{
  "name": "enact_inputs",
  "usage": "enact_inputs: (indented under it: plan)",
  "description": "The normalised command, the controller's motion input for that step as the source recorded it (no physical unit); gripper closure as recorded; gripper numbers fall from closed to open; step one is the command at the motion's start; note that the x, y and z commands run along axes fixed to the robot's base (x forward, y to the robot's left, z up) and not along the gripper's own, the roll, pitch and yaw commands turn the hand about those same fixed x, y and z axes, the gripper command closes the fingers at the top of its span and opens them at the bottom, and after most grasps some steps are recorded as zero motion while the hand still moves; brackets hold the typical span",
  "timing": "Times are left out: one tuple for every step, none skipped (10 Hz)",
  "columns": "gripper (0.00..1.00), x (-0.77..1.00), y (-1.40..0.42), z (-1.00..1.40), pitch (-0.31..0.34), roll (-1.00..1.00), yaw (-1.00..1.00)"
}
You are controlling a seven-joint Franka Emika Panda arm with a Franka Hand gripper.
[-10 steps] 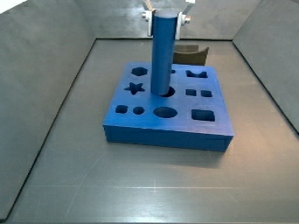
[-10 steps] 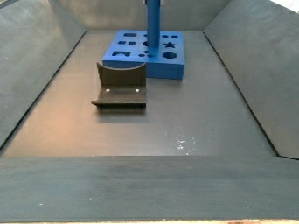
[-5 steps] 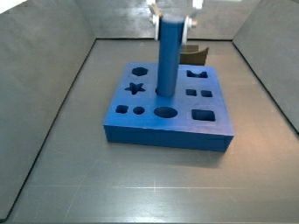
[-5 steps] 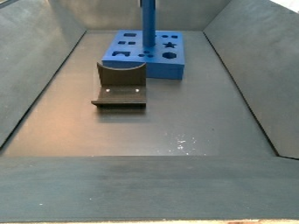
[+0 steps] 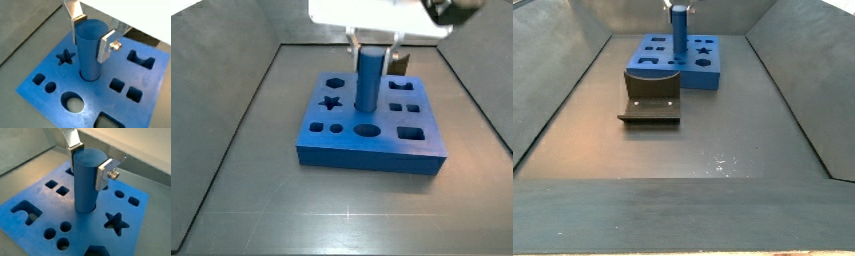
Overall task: Pick up the round object. Move up. Place the round object on the fixture. Regrasp the round object. Move to above the board. Insert the round object.
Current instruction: Insert the round object.
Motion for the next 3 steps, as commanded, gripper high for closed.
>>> enact_inputs:
  plan:
    - [1.00,0.30,-0.20,-0.57,0.116,0.15,0.00]
    - [1.00,0.19,-0.04,-0.21,0.041,0.00,-0.04]
    - [1.00,0.20,0.00,-0.01,0.031,0.00,0.00]
